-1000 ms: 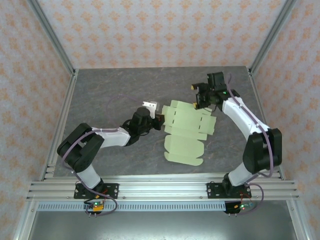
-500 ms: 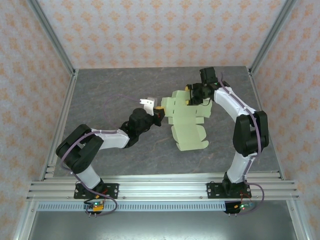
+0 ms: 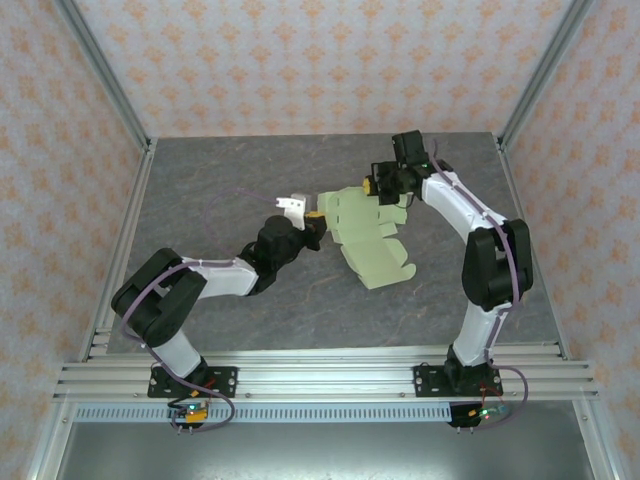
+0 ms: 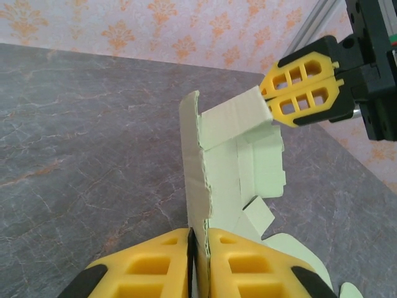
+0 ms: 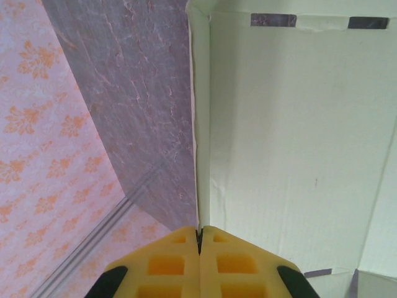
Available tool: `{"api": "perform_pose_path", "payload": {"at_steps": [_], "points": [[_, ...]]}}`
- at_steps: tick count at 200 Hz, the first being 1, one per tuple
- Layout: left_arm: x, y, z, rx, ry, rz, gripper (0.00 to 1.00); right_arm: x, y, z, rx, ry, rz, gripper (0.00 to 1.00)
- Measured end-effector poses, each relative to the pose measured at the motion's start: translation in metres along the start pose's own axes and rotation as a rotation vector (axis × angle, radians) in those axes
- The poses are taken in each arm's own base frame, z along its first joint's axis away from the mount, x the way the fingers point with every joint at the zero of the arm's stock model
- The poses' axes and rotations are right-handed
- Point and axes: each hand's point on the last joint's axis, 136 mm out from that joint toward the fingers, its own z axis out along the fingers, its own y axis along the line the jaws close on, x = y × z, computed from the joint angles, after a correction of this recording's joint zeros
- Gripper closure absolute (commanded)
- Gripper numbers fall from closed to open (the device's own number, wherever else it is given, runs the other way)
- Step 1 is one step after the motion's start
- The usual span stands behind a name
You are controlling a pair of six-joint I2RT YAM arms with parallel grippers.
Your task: Fold the paper box
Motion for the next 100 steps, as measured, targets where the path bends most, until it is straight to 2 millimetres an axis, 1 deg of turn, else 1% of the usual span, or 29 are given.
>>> {"api": "perform_pose_path", "payload": {"at_steps": [15, 29, 39, 46, 64, 79, 92, 100], "points": [[-0.002, 0.005, 0.000, -0.005, 0.000, -0.015, 0.63, 0.001, -0.004, 0.006, -0.006, 0.007, -0.008, 1.00], [-0.003, 0.009, 0.000, -0.004, 0.002, -0.027, 0.45, 0.000, -0.011, 0.012, -0.004, 0.010, -0.017, 1.00], [-0.003, 0.012, 0.000, -0.002, 0.006, -0.045, 0.38, -0.001, -0.015, 0.016, -0.006, 0.010, -0.029, 1.00], [0.000, 0.015, -0.001, -0.005, 0.013, -0.056, 0.29, -0.001, -0.016, 0.019, -0.013, 0.011, -0.043, 1.00], [0.010, 0.027, -0.006, -0.017, 0.033, -0.117, 0.28, -0.004, -0.017, 0.026, -0.054, 0.014, -0.093, 1.00], [0.022, 0.048, -0.013, -0.038, 0.051, -0.185, 0.27, -0.007, -0.018, 0.031, -0.114, 0.017, -0.138, 1.00], [0.031, 0.067, -0.015, -0.063, 0.069, -0.238, 0.27, -0.009, -0.022, 0.035, -0.176, 0.022, -0.170, 1.00], [0.035, 0.075, -0.016, -0.076, 0.077, -0.257, 0.28, -0.009, -0.024, 0.035, -0.211, 0.023, -0.186, 1.00]]}}
